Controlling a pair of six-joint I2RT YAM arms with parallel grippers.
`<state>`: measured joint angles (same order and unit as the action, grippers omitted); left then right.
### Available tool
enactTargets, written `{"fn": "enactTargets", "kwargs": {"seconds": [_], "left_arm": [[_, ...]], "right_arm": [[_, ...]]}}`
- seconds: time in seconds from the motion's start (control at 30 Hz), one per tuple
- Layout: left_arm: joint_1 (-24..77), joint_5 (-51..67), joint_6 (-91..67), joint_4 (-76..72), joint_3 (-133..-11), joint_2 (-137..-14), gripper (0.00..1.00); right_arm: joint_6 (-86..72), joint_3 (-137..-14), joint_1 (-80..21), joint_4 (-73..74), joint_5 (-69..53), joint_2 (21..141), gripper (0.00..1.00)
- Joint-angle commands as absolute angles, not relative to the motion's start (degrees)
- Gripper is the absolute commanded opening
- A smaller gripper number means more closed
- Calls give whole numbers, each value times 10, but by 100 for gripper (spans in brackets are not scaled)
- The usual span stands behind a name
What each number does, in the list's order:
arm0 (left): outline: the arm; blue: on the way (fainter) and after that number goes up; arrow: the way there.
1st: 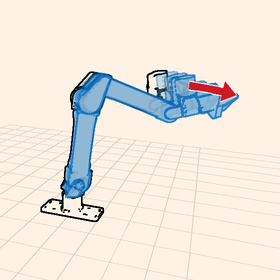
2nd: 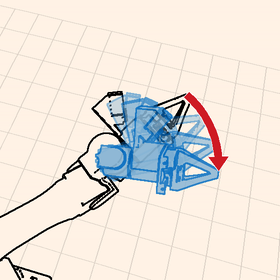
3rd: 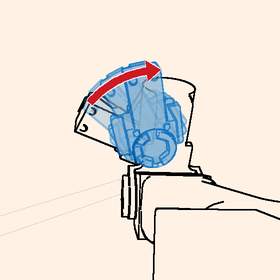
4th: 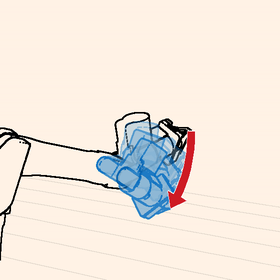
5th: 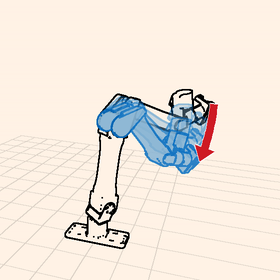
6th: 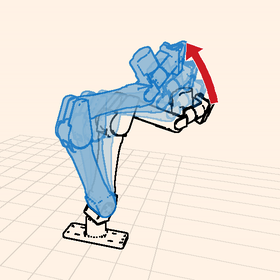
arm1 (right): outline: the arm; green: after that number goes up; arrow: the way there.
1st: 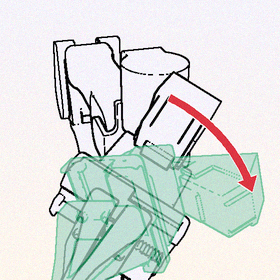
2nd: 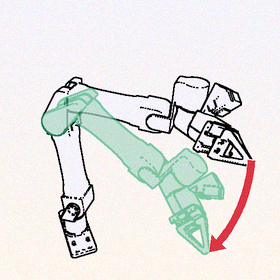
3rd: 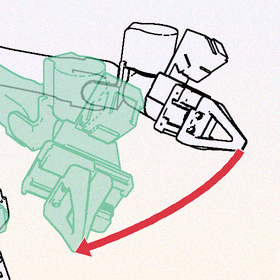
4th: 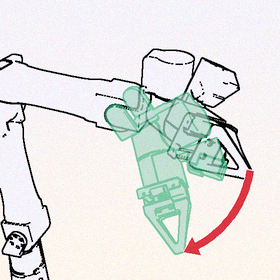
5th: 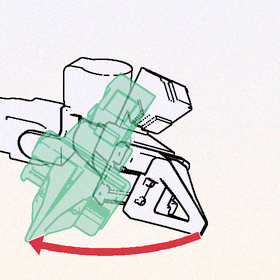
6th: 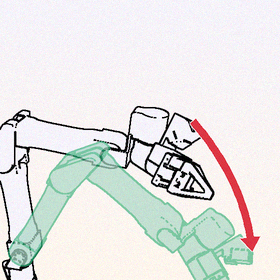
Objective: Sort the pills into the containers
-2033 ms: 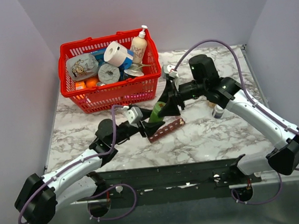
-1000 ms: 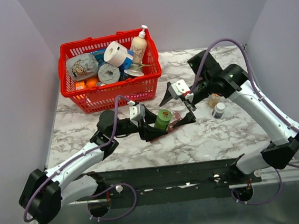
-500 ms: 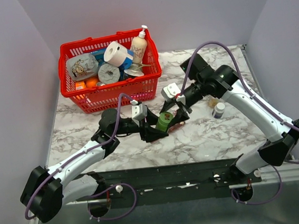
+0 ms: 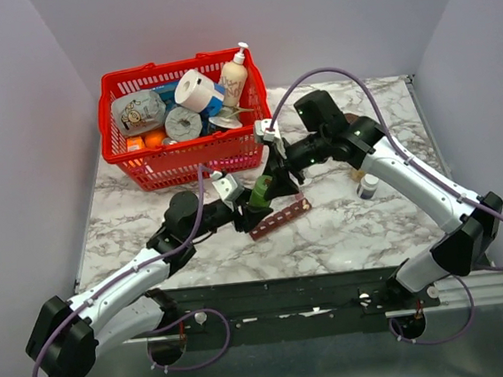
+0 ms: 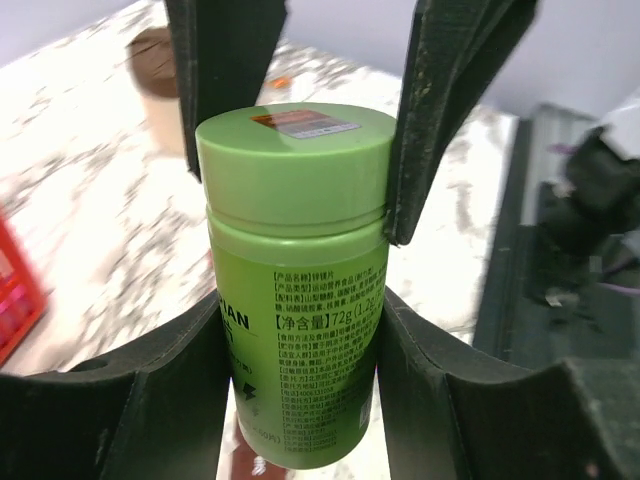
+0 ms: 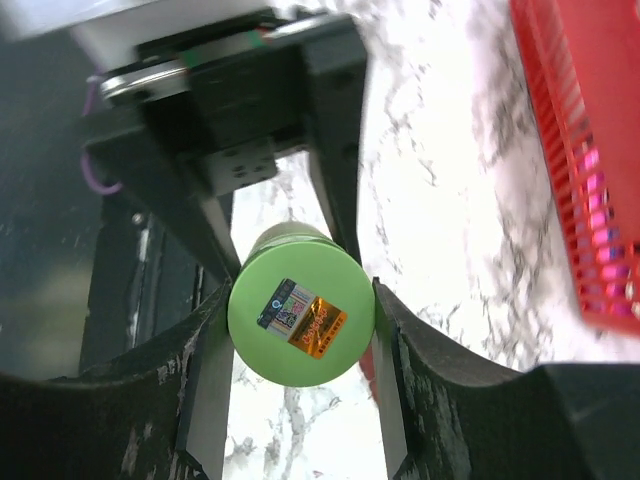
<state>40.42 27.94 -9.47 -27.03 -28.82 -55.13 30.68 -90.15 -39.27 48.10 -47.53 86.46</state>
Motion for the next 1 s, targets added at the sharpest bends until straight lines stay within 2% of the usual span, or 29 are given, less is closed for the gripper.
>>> {"fn": "enactTargets", "kwargs": {"seconds": [0.0, 0.17, 0.23, 0.27, 0.33, 0.37, 0.43, 0.47, 0.57, 0.67, 0.7, 0.8, 0.97], "left_arm": [[424, 70, -56, -352, -307, -533, 0], [453, 4, -23, -309, -332, -560, 0], [455, 5, -18, -305, -332, -565, 0], [455, 14, -17, -308, -329, -566, 0], [454, 57, -11, -301, -320, -562, 0], [454, 75, -8, -286, -318, -556, 0], [449, 120, -5, -273, -310, -547, 0], [447, 161, -7, -264, -307, -535, 0], [428, 271, -20, -241, -296, -513, 0], [420, 335, -23, -219, -305, -505, 0], [419, 378, -28, -214, -314, -507, 0], [414, 455, -36, -202, -331, -519, 0], [411, 501, -42, -190, -352, -543, 0]], "right_arm": [[136, -857, -397, 441, -330, 888, 10], [42, -861, -397, 423, -284, 906, 10], [20, -863, -397, 421, -323, 912, 18], [18, -867, -396, 422, -343, 911, 32], [38, -888, -395, 425, -387, 907, 49], [44, -897, -390, 430, -395, 897, 67], [68, -926, -364, 432, -441, 885, 85], [73, -936, -354, 434, -455, 875, 99], [160, -992, -323, 494, -521, 866, 100], [372, -1027, -322, 620, -591, 855, 100], [512, -1027, -322, 656, -631, 850, 100], [801, -993, -324, 806, -667, 826, 100], [838, -982, -365, 824, -643, 835, 100]]}}
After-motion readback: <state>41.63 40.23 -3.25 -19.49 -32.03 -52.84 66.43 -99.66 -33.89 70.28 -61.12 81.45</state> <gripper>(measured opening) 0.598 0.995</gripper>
